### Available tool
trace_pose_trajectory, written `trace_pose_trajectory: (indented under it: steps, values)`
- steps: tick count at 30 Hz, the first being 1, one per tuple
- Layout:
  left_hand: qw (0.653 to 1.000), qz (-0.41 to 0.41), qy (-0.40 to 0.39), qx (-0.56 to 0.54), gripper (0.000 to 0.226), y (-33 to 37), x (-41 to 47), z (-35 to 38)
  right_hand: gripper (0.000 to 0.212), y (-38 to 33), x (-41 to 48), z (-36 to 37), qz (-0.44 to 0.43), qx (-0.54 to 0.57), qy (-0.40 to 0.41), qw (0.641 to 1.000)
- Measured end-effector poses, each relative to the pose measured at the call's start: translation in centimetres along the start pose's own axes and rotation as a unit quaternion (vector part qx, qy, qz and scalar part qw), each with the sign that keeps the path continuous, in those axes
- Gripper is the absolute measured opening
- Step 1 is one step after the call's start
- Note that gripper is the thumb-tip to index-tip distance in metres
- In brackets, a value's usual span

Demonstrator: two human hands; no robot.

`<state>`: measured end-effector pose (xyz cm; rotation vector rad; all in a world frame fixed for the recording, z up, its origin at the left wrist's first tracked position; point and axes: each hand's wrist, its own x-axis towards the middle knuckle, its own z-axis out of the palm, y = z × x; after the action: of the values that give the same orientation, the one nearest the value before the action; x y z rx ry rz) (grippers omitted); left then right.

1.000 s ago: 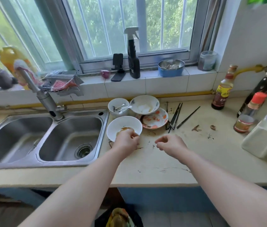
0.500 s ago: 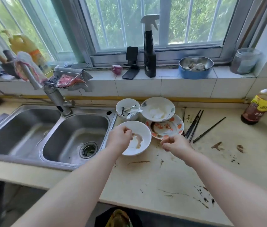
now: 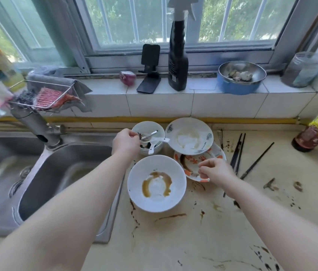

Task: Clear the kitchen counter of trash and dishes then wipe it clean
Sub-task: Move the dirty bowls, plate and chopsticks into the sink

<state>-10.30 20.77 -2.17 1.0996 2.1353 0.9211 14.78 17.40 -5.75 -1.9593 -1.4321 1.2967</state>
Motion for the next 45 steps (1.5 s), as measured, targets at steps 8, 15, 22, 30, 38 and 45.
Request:
trace_pose_trajectory:
  steps: [8,15,22,30,38,45]
  values:
    - [1.0,-0.007,-0.004,-0.02,0.013,0.5,1.0,2.1,0.014,0.0,2.5,-0.7,0.064,0.076,0.018,0.995]
    - [1.0,-0.001,0.014,-0.02,0.014,0.9,0.9,2.7,0.027,-0.9,5.1,-0.5,0.111,0.169,0.01,0.979]
    - [0.995,-0.006,0.066,0.07,0.013,-0.7,0.8,1.6,0.039,-1.7,7.3,0.0,0.143,0.223,0.013,0.964]
    - [0.995,-0.035,0.063,0.073,0.013,-2.2,-0.4,0.8,0.038,-1.2,8.9,0.5,0.135,0.179,0.036,0.974]
    - [0.986,-0.099,0.089,0.1,0.022,-2.6,-1.4,1.8,0.04,1.2,7.0,-2.5,0.126,0.143,0.022,0.982]
    - [0.984,-0.097,0.092,0.116,0.026,-1.8,-2.9,2.7,0.039,2.2,4.8,-4.1,0.122,0.069,0.006,0.99]
